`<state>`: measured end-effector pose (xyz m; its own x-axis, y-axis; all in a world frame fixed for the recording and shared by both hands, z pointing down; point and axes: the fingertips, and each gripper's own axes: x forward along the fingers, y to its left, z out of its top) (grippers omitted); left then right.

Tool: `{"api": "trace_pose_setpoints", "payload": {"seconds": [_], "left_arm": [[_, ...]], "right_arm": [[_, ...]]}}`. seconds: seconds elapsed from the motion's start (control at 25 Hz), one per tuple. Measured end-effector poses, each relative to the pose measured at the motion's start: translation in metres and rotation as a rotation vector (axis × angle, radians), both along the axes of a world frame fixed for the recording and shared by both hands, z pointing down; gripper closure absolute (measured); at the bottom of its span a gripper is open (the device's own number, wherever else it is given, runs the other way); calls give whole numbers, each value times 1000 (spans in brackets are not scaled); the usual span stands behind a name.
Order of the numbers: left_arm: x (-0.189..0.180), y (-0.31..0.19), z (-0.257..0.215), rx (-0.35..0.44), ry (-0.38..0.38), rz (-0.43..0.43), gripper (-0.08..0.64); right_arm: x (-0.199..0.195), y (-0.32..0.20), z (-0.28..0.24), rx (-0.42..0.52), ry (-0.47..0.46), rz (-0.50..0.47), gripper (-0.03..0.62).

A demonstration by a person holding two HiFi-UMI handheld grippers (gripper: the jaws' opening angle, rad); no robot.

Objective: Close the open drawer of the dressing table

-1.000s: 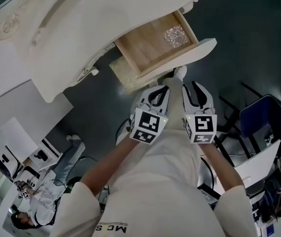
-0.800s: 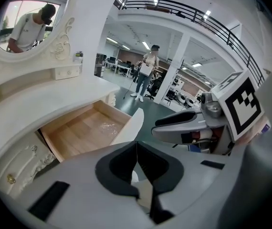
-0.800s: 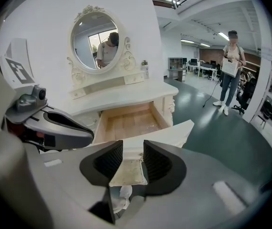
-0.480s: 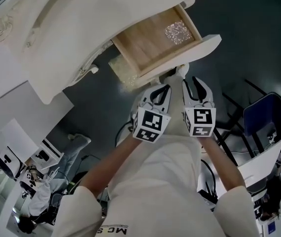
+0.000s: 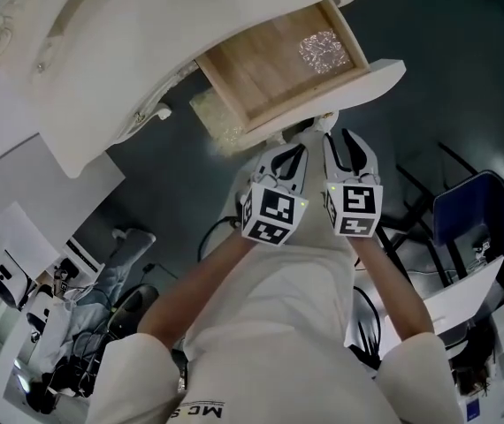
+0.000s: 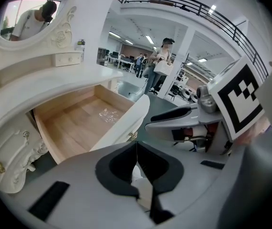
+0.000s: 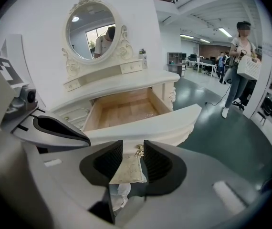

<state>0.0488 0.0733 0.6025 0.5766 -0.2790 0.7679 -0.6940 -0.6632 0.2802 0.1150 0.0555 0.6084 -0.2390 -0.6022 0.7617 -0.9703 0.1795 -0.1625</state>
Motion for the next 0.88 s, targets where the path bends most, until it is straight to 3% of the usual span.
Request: {"api": "trace_pose_setpoints", "payload": {"seconds": [0.88], "left_arm": [[-6, 8, 34, -33, -45, -38, 551]], "right_arm": [[4, -11, 59, -76, 6, 15, 462]]}}
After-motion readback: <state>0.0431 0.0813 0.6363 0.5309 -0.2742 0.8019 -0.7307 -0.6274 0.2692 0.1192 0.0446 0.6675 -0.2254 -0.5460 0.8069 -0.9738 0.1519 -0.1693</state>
